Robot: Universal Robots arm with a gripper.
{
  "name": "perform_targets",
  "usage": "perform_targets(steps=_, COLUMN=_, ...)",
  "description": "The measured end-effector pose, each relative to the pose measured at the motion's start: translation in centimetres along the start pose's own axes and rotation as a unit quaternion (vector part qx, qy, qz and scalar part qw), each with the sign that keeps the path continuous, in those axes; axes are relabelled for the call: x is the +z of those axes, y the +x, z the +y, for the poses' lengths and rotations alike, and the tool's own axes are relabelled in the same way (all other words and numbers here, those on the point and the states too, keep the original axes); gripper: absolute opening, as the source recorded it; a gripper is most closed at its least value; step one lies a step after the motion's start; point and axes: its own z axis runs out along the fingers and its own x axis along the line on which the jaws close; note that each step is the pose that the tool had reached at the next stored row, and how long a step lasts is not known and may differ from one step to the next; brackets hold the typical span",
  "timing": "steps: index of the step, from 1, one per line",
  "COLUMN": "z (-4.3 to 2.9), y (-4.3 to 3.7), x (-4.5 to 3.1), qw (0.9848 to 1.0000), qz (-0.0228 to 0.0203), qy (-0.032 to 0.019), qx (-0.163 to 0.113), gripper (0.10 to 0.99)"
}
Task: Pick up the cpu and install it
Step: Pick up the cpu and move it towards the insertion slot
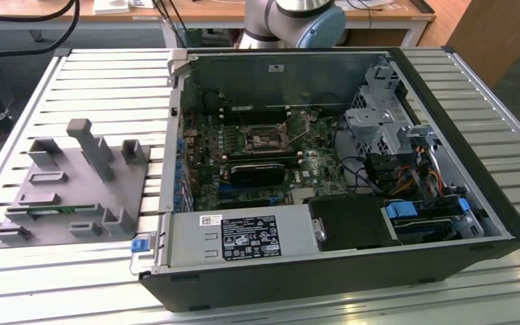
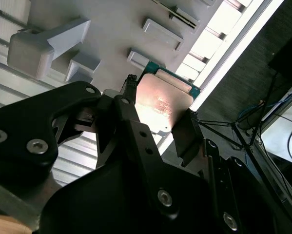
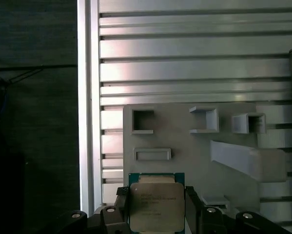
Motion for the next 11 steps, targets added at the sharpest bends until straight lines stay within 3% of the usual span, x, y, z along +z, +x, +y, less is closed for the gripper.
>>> perform_targets(steps=11, z=0.17, y=0.00, x=-2.00, qw=1.0000, qz=0.0000, qy=0.0000, qx=0.000, gripper=0.541)
